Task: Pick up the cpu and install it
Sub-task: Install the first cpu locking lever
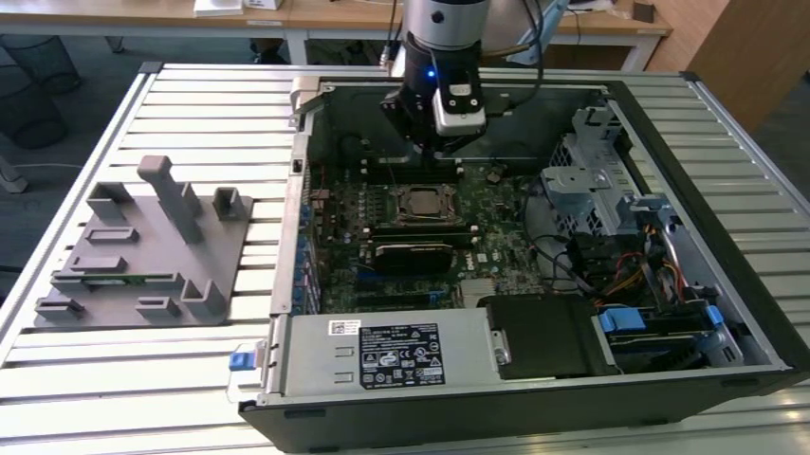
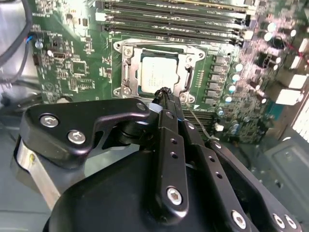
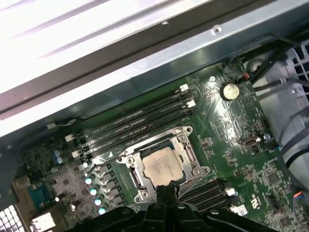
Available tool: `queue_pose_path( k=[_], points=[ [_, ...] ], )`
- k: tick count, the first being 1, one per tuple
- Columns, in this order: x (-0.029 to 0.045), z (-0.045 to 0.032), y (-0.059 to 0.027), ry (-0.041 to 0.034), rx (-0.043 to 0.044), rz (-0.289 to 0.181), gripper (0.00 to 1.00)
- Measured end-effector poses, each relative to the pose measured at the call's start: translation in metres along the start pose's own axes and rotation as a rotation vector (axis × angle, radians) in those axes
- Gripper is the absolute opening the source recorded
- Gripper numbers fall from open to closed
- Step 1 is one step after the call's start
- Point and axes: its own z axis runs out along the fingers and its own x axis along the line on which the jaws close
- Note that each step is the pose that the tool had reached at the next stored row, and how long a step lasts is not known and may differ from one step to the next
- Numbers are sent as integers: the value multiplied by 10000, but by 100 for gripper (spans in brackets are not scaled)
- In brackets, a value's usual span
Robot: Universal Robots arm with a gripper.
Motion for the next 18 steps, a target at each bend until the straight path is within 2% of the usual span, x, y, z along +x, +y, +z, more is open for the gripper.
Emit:
queue_pose_path(
  k=[9,11,16,18],
  points=[
    [0,4,0,-4,-1,-1628,11],
    [10,5,-5,-5,-4,-1819,11],
    [174,4,-79,-27,-35,-1823,11],
    [190,5,-85,-28,-36,-1988,11]
  ],
)
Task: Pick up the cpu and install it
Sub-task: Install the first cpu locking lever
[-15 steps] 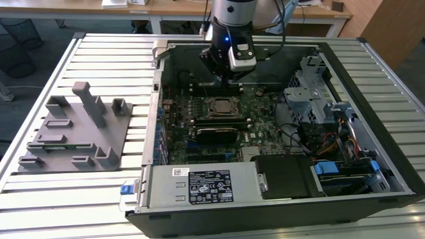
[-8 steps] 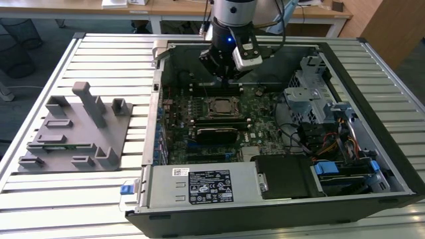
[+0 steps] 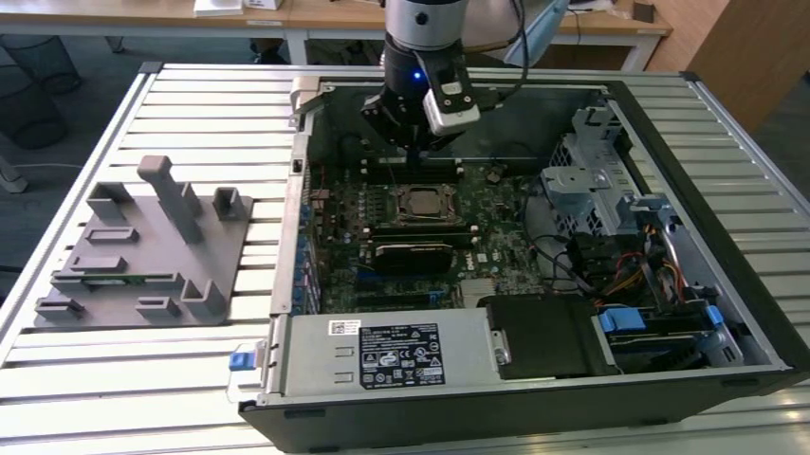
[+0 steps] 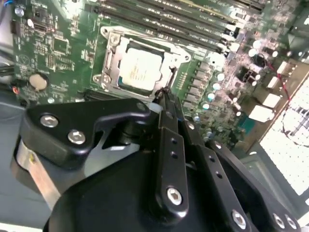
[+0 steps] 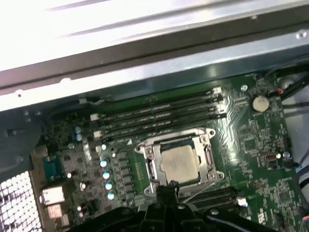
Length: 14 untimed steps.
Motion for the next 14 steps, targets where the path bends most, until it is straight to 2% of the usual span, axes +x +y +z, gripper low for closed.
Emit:
queue_pose_path(
  k=[14],
  points=[
    [0,7,-1,4,-7,-2502,11]
  ],
)
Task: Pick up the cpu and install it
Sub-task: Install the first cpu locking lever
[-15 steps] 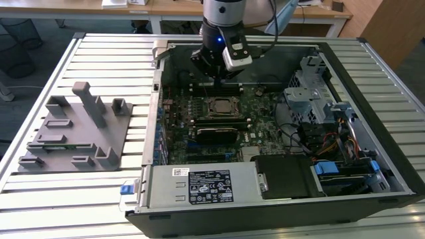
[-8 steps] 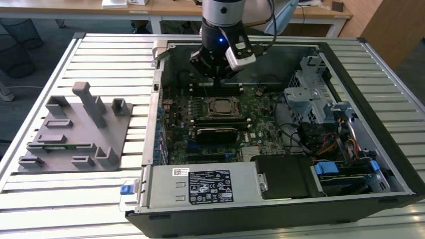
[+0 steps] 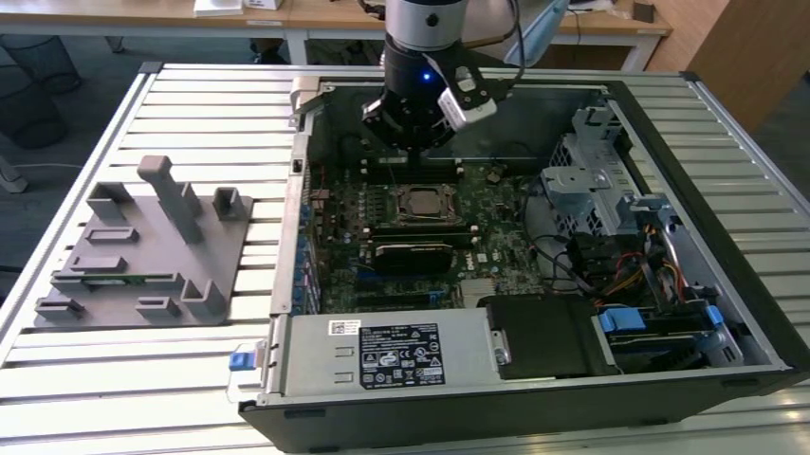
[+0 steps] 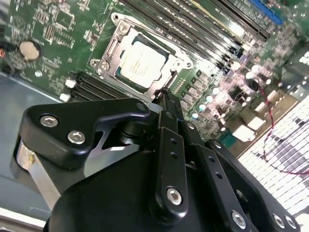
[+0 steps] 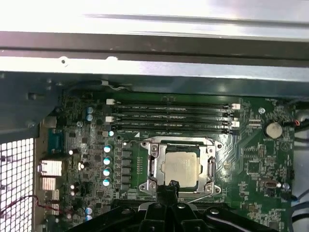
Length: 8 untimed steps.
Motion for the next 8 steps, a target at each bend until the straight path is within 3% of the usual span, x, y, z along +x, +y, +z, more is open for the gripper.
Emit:
queue_pose_path(
  k=[8],
  points=[
    [36,0,1,-1,-1,-111,11]
  ],
)
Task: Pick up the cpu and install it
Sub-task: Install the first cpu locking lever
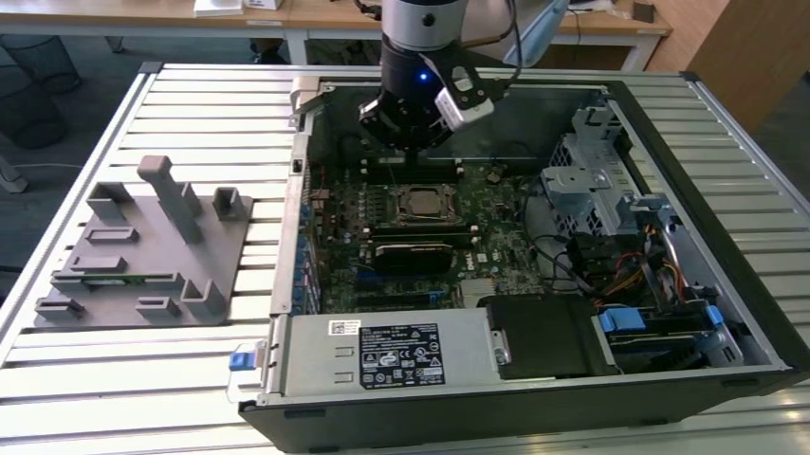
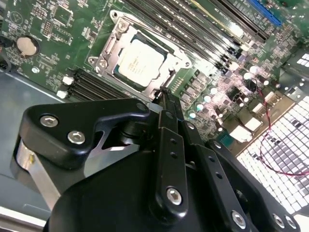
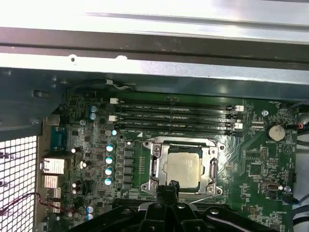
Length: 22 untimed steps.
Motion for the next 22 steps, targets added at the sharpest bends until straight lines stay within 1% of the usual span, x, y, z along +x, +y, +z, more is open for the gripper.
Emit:
queue_pose_path(
  k=[5,6,7,10,11,15,18,22],
  points=[
    [102,0,5,-2,0,-22,11],
    [111,0,6,-2,-1,-69,11],
    [114,1,6,-2,-1,-167,11],
    [116,2,5,-1,-2,-680,11],
    [128,5,6,-2,-3,-749,11],
    [255,9,19,-6,-2,-756,11],
    [318,15,45,-7,-2,-755,11],
    [393,25,105,-8,-3,-754,11]
  ],
)
